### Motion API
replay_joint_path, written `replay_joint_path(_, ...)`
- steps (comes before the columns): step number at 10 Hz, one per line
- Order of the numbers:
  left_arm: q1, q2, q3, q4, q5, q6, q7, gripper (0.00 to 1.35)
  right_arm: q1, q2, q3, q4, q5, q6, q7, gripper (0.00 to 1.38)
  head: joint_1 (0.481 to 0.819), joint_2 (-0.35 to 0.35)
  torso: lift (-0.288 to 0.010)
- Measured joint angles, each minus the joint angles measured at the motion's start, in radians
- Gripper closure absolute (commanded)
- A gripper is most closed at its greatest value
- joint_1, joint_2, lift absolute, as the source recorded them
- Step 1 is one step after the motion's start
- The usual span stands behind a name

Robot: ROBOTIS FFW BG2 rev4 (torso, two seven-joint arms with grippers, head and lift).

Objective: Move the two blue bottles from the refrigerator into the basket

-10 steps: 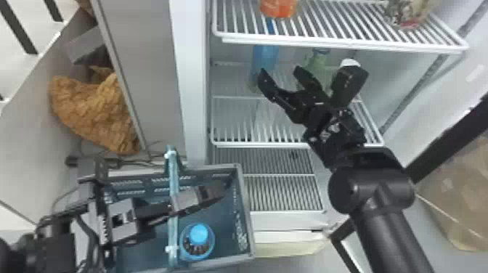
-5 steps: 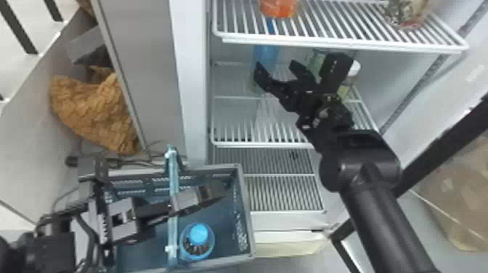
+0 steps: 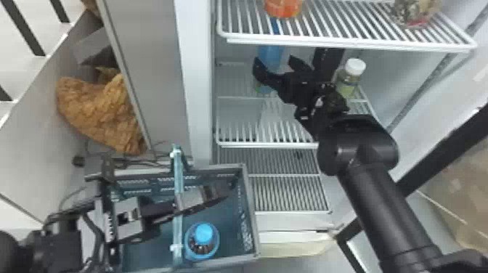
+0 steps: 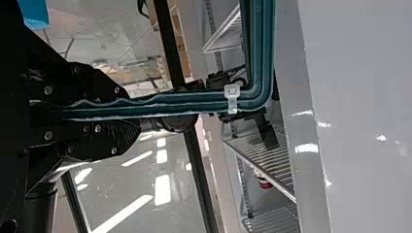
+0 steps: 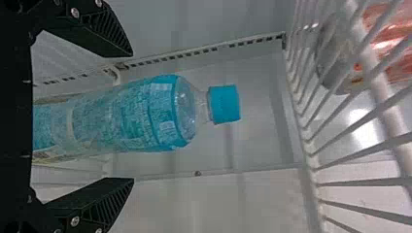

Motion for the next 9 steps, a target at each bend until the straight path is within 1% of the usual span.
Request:
replay_joint_path(1, -0.001, 0.0, 0.0, 0.0, 0.001, 0.0, -0.001, 1.2, -0.015, 0.0, 0.006, 0.018, 0.002, 0.009, -0.003, 0.25, 0.695, -0.097, -0.22)
replay_joint_path(2, -0.002, 0.001, 0.0, 0.0, 0.001, 0.0, -0.002, 1.2, -0.036, 0.0, 0.015, 0.039, 0.006, 0.015, -0.003, 0.47, 0.695, -0.095, -0.22)
replay_joint_path(3, -0.004, 0.001, 0.0, 0.0, 0.001, 0.0, -0.002, 1.2, -0.06, -0.002, 0.023, 0.058, 0.01, 0.023, -0.002, 0.89, 0.695, -0.092, -0.22)
replay_joint_path(4, -0.005, 0.002, 0.0, 0.0, 0.001, 0.0, -0.002, 1.2, -0.078, -0.006, 0.033, 0.074, 0.009, 0.029, -0.001, 1.21, 0.695, -0.09, -0.22)
replay_joint_path(6, -0.003, 0.002, 0.0, 0.0, 0.003, 0.0, -0.003, 1.2, -0.079, -0.008, 0.035, 0.083, -0.009, 0.046, -0.004, 1.26, 0.695, -0.091, -0.22)
replay_joint_path(8, -0.005, 0.002, -0.001, 0.0, 0.003, 0.0, -0.003, 1.2, -0.062, -0.009, 0.031, 0.065, -0.015, 0.07, -0.002, 1.27, 0.695, -0.091, -0.22)
replay_joint_path(9, -0.007, 0.002, -0.002, 0.0, 0.003, 0.0, -0.003, 1.2, -0.041, -0.012, 0.023, 0.036, -0.022, 0.072, 0.004, 1.27, 0.695, -0.092, -0.22)
